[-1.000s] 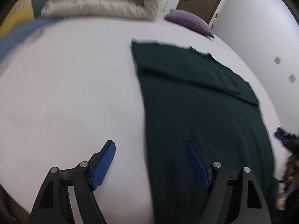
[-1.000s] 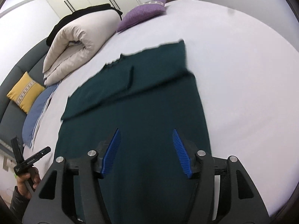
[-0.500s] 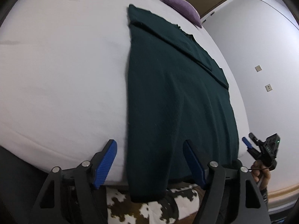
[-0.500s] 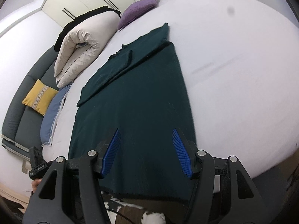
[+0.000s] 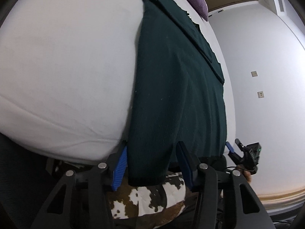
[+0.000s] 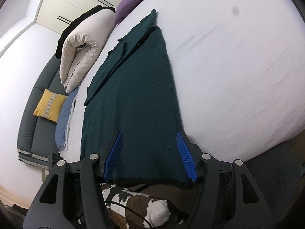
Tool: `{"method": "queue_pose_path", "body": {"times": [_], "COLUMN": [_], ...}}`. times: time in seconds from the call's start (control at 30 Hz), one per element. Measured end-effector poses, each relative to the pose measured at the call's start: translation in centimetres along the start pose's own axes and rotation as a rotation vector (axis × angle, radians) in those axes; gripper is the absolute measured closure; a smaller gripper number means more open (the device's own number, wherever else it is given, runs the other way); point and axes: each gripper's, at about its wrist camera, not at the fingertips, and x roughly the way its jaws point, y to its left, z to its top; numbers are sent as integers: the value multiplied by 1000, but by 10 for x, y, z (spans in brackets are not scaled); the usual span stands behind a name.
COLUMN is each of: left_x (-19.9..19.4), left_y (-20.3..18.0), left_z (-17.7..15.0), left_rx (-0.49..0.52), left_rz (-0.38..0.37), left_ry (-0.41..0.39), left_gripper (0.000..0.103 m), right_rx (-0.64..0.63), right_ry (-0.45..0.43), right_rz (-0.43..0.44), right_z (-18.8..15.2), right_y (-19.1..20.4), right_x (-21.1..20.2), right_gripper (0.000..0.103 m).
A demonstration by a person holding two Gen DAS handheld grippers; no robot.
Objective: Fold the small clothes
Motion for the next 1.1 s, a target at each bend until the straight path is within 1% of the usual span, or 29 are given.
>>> {"method": "queue_pose_path", "body": {"times": [0.1, 0.33, 0.5, 0.57, 0.63, 0.73, 0.8, 0.93, 1.0, 1.1], "left_x": [4, 8, 10, 10, 10, 10, 8, 3, -1, -9], "left_y": [2, 5, 3, 4, 5, 3, 1, 0, 0, 5], "left_z": [4, 8, 12, 13, 13, 12, 12, 13, 12, 13], "left_rx": [-22, -41, -66, -66, -64, -55, -52, -58, -60, -65], "left_rz": [-24, -37, -58, -55, -48, -32, -28, -27, -30, -36], "left_ry": [6, 15, 10, 10, 12, 9, 3, -11, -19, -32], "left_gripper": [52, 64, 66, 72, 82, 88, 90, 91, 91, 91], "right_rx": [17, 66, 97, 108, 119, 122, 119, 93, 97, 108], "right_ry": [8, 30, 49, 63, 76, 96, 135, 208, 233, 241], "right_rz": [5, 9, 8, -2, -6, -3, -7, -51, -70, -63], "right_z": [1, -1, -2, -2, -3, -3, -4, -5, -5, -6], "right_y": [-6, -17, -26, -30, -34, -34, -32, -26, -25, -25], "right_x": [-2, -6, -9, -9, -9, -7, -2, 12, 18, 22], "right_gripper": [45, 45, 46, 46, 46, 46, 46, 50, 50, 50]}}
